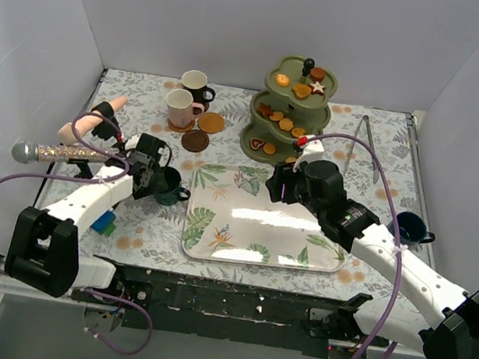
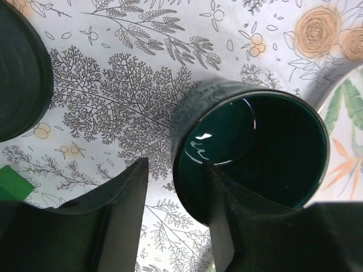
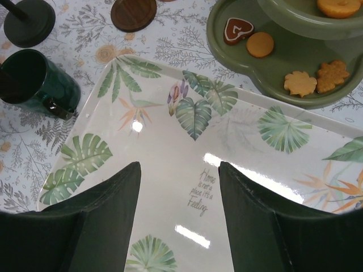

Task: Serve the afternoon tea
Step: Pick up the cup at the center of the board.

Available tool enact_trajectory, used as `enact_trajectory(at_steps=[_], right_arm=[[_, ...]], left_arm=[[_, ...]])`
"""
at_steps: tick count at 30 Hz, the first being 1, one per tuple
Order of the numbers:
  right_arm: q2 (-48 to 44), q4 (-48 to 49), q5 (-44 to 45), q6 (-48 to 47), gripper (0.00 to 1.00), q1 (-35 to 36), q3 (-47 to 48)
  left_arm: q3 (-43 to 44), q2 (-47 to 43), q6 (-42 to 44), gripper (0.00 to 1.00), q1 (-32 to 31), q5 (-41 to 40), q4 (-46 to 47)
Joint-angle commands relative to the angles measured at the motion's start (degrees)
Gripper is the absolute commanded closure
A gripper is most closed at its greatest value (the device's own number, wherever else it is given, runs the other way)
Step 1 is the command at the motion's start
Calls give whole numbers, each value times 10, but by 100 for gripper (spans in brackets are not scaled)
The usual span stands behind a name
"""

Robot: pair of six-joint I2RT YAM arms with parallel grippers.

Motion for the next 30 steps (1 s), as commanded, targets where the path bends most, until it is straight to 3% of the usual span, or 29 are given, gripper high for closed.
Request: enact_trajectory(at_steps=[1,7,11,16,30], right_arm=[[-17,21,-3,1,35,-5,-8],[-13,21,-3,-2,35,-9,-12],[-13,21,-5,-3,35,-14,-13],[-18,23,-3,-13,35,-21,-11],[-18,11,-15,-42,35,-77,3]], left_arm=[[-7,10,5,62,4,2,26],[3,13,-1,100,3,21,47],[46,29,12,100,3,20,45],[163,85,23,100,-19,5,35],[557,397,-23,100,-62,-36,-22]])
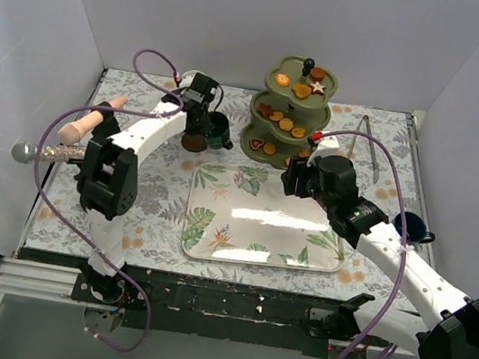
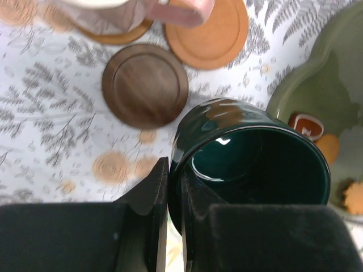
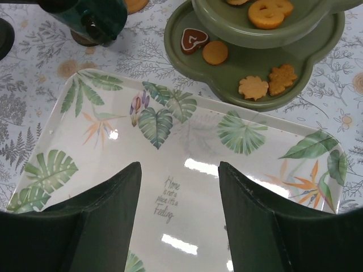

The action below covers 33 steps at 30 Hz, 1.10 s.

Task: Serve the afternoon tea
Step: Pick up the cup at the center of the board, then place the cup on the coaster.

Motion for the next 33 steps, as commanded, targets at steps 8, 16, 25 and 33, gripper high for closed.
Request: enact_trajectory(at_steps=[8,16,25,33], right_arm=[[2,9,-29,-9,35,-29,15],[20,5,-49,-9,35,-38,16],[27,9,-68,-4,36,-44,12],[25,9,-77,1,36,-44,3]], left_arm=[[324,190,-89,100,-2,-85,-80],[362,232,-99,100,-3,-99,-88],[377,249,-91,100,-3,-127,-83],[396,268,-81,100,-3,-134,-76]])
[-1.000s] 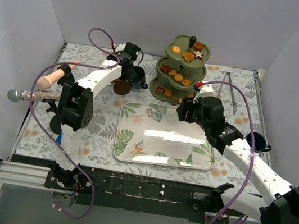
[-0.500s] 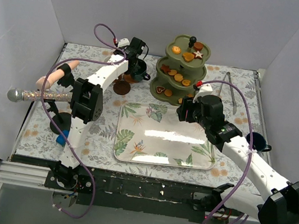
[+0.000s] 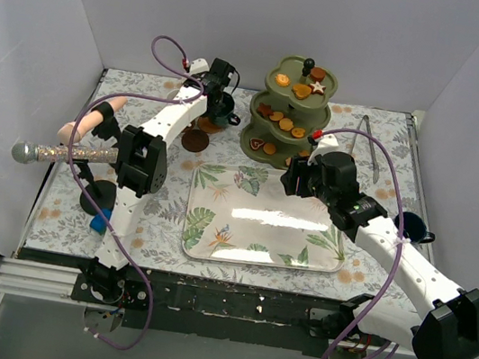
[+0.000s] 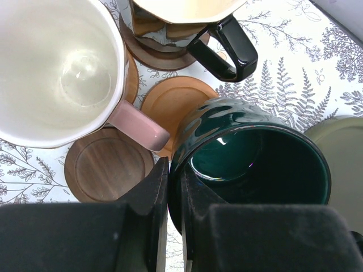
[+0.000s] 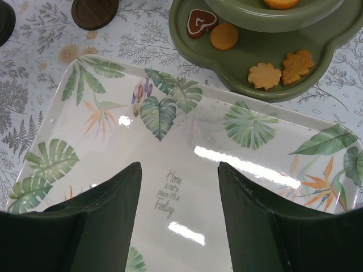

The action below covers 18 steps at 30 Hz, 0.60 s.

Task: Serve the afternoon tea
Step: Place the cup on the coaster.

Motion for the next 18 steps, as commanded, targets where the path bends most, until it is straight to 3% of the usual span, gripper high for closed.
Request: enact_trajectory(at_steps=[1,18], right_arm=[[-3,11,-10,1,36,-3,3],[-6,9,-16,5,36,-6,-4]], left_arm=[[36,1,1,100,-1,-27,25],[39,12,12,100,-1,-45,27]])
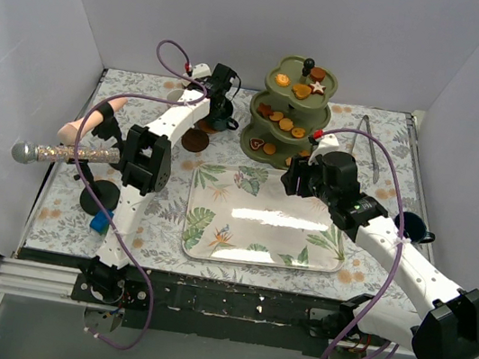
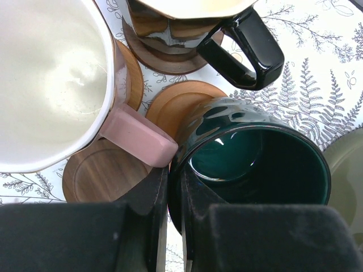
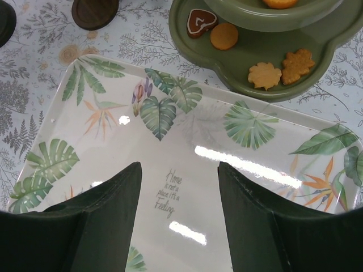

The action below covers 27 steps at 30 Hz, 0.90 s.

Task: Serve the afternoon tea
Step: Place the cup on the coaster.

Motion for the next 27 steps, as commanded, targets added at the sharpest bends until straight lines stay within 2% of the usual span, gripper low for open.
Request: enact_trajectory(at_steps=[1,2,3,8,11,18,27], right_arm=[[-6,8,-7,4,36,-3,-5],[-6,9,-9,3,36,-3,-5],[-6,9,-9,3,36,-3,-5],[-4,7,-11,3,36,-3,-6],[-4,7,-13,3,36,-3,-8],[-6,7,-14,4,36,-4,-10],[-9,8,-14,4,36,-5,-16]], left_arm=[[20,-29,-1,100,-1,-27,25],[18,-30,0,99,-1,-28,26],[14,-31,0,92,-1,-27,28],[5,-36,3,73,-1,-23,37],[3,-38,6,65,-1,-24,41],[-17,-50,24,58,-4,-23,63],[-68,-84,45,58,-13,-16,104]])
